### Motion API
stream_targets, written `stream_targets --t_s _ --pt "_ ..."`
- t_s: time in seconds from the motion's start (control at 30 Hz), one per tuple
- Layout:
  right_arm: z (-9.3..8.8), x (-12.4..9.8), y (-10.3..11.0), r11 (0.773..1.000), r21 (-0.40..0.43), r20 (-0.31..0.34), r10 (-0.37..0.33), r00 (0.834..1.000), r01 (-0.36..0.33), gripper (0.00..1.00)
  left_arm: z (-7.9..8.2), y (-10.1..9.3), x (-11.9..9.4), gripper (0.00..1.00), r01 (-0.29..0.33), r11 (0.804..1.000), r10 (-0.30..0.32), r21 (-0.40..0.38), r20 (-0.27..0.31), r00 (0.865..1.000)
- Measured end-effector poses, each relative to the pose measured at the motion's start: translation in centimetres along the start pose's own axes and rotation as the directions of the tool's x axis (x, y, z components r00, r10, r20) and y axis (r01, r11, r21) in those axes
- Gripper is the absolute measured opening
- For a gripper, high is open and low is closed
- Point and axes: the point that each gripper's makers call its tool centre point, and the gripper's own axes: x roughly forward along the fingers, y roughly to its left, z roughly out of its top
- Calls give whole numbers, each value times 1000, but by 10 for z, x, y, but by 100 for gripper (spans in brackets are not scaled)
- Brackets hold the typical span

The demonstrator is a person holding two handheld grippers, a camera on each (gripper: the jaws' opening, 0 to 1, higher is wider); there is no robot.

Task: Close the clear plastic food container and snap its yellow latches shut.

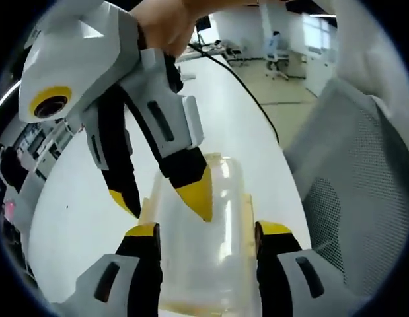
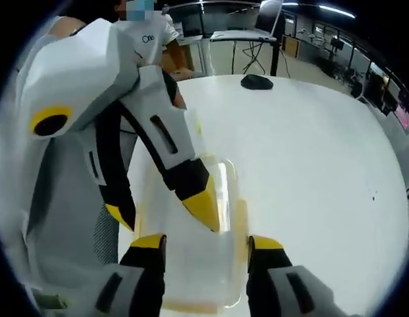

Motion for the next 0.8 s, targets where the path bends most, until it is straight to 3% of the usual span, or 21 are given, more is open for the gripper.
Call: stream_targets --t_s 0.2,0.8 --pt "1 4 0 999 38 4 19 1000 -19 50 0 1 3 56 -11 1000 11 6 -10 1000" --pt "0 5 3 998 46 -28 32 999 -31 48 -2 2 4 56 -21 999 23 27 -68 997"
